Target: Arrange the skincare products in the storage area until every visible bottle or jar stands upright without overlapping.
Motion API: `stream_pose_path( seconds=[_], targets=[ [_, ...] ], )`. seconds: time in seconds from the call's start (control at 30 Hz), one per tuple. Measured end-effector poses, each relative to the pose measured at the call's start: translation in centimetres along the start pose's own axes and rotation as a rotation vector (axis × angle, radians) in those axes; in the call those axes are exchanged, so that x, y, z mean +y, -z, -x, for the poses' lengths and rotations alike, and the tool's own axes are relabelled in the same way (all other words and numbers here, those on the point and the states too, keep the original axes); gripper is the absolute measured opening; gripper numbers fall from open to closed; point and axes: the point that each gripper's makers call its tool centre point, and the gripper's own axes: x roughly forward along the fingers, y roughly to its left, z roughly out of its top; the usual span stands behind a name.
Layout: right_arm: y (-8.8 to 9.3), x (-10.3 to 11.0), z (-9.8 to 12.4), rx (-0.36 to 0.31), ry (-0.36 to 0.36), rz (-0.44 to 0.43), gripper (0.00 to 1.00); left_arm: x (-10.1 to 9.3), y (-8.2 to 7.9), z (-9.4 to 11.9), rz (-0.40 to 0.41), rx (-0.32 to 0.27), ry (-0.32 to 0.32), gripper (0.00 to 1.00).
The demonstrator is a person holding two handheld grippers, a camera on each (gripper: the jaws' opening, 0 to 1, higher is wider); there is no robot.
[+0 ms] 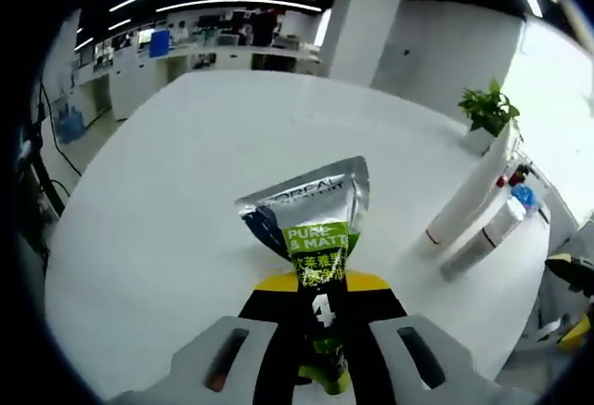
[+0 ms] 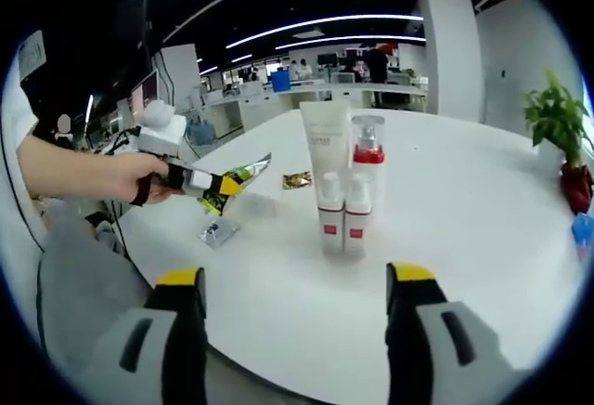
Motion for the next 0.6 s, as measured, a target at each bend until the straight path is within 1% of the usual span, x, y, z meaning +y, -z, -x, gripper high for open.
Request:
stream_pose_path(
  seconds=[0.07, 0.37, 0.6],
  targets=[
    [0.0, 0.1, 0.0, -0.001, -0.002, 0.002, 0.79, -0.3, 0.0, 0.3, -0.009, -0.002, 0.008, 0.10],
    [-0.1, 0.2, 0.0, -0.001, -0.009, 0.002, 0.77, -2.5, 0.3, 1.9, -0.062, -0.019, 0.087, 0.11],
    [-0.1, 0.4, 0.0, 0.000, -0.017, 0.002, 0.74, -3.8, 0.3, 3.2, -0.106, -0.034, 0.130, 0.11]
  ],
)
